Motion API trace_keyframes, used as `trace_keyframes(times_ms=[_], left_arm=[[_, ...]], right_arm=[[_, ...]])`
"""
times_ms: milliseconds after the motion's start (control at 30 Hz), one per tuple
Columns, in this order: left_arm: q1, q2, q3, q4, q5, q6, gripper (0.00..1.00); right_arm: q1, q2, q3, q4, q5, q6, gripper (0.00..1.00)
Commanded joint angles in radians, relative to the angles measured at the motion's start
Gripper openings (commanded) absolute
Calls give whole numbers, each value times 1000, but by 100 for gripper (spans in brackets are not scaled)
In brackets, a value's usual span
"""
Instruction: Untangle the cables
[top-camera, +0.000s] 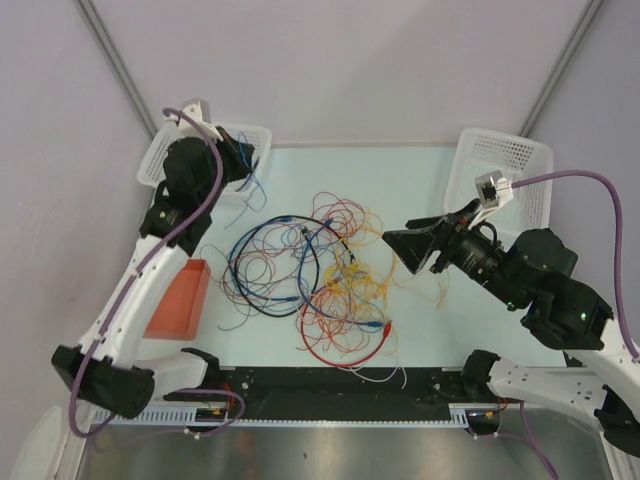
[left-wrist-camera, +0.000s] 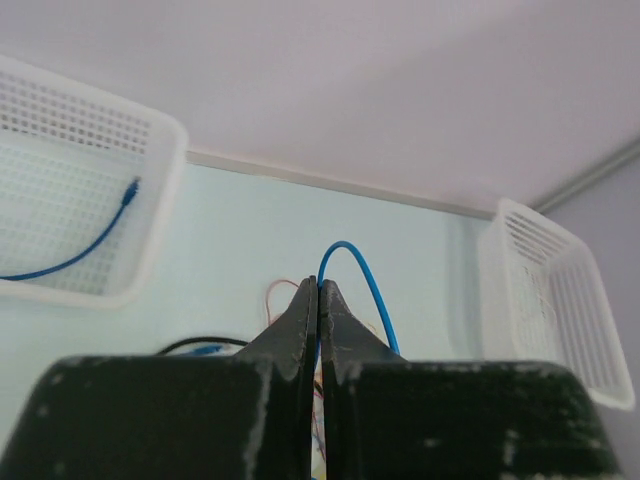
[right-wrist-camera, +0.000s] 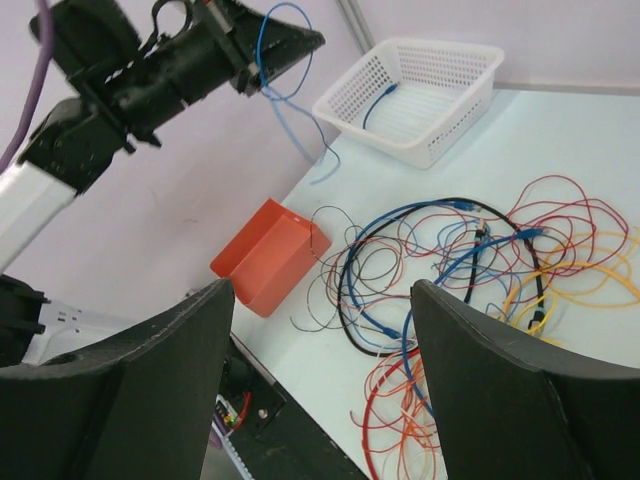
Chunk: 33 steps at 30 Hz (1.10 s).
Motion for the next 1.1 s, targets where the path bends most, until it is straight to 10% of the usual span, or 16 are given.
trace_keyframes(times_ms=[0,600,667,833,1067], left_arm=[[145,140,134,54,70,-58,0],[343,967,905,-24,-109,-98,0],[346,980,903,-28,-130,-103,40],[345,935,873,-50,-129,-91,94],[309,681,657,-50,-82,-97,99]], right_arm=[[2,21,-5,7,34,-46,76],[-73,113,-131,30,49,-141,76],[-108,121,-136,35,29,-141,76],[-183,118,-150,58,-64,-118,76],[-194,76,-173,58,-68,-81,75]])
